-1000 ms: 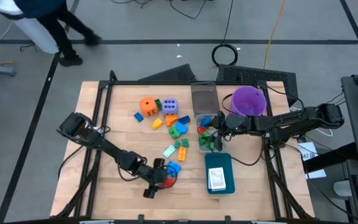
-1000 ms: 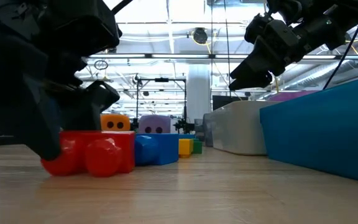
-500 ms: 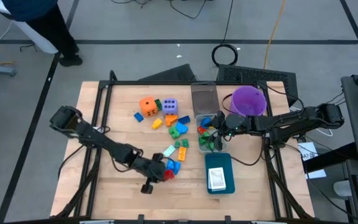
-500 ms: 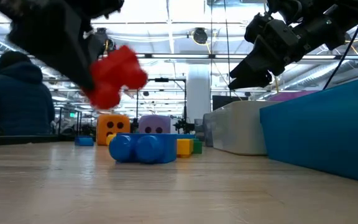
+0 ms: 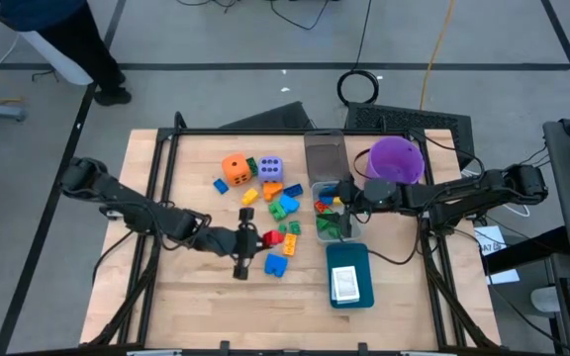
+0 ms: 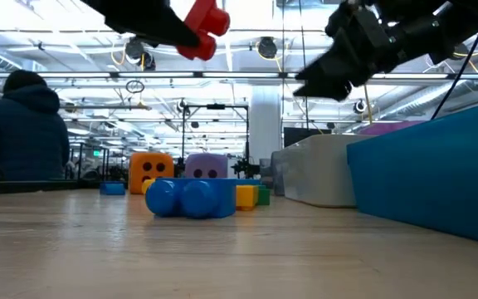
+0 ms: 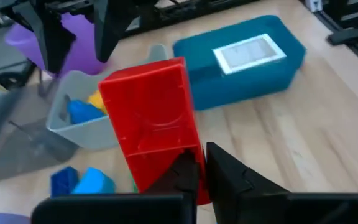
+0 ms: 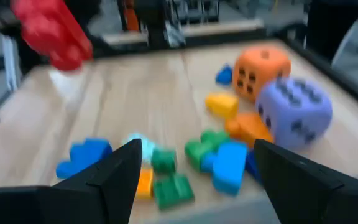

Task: Pick & Place Toys
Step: Put the red game piece into the gray bin

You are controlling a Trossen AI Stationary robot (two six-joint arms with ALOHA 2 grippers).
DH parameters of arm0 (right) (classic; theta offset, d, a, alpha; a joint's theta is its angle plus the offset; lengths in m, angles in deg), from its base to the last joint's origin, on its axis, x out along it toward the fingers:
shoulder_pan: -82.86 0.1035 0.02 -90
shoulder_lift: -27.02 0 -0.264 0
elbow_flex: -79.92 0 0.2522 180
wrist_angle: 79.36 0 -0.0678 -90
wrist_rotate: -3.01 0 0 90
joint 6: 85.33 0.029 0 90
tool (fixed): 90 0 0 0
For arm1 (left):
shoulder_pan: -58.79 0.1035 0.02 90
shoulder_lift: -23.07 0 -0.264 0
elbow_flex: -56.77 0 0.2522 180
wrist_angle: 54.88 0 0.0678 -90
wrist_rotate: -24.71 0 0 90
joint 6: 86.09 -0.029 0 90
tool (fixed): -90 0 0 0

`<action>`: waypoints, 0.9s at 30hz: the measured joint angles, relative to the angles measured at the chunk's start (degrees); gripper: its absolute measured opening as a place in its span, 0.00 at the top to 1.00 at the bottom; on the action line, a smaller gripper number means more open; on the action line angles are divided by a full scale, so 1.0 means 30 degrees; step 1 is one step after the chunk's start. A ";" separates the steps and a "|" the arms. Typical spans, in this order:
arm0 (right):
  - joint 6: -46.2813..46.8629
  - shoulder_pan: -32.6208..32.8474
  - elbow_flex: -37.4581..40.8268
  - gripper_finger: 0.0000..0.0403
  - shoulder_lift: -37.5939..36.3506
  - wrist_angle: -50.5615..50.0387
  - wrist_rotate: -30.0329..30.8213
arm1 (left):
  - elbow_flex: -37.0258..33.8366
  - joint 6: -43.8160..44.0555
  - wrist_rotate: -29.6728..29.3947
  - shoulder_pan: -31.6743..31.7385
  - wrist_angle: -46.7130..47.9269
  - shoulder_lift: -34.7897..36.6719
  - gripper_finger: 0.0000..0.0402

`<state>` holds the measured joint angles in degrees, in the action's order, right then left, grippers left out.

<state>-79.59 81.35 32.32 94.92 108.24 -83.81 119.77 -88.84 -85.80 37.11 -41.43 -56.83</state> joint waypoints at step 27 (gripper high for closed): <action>-0.1155 0.2187 -0.2042 0.30 0.9548 1.4456 -0.2316 | -0.0035 -0.1040 0.1169 0.1643 -0.2608 -0.1451 0.96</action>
<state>-83.05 87.91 26.19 123.56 151.61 -90.76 119.66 -91.96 -82.29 42.04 -49.26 -61.18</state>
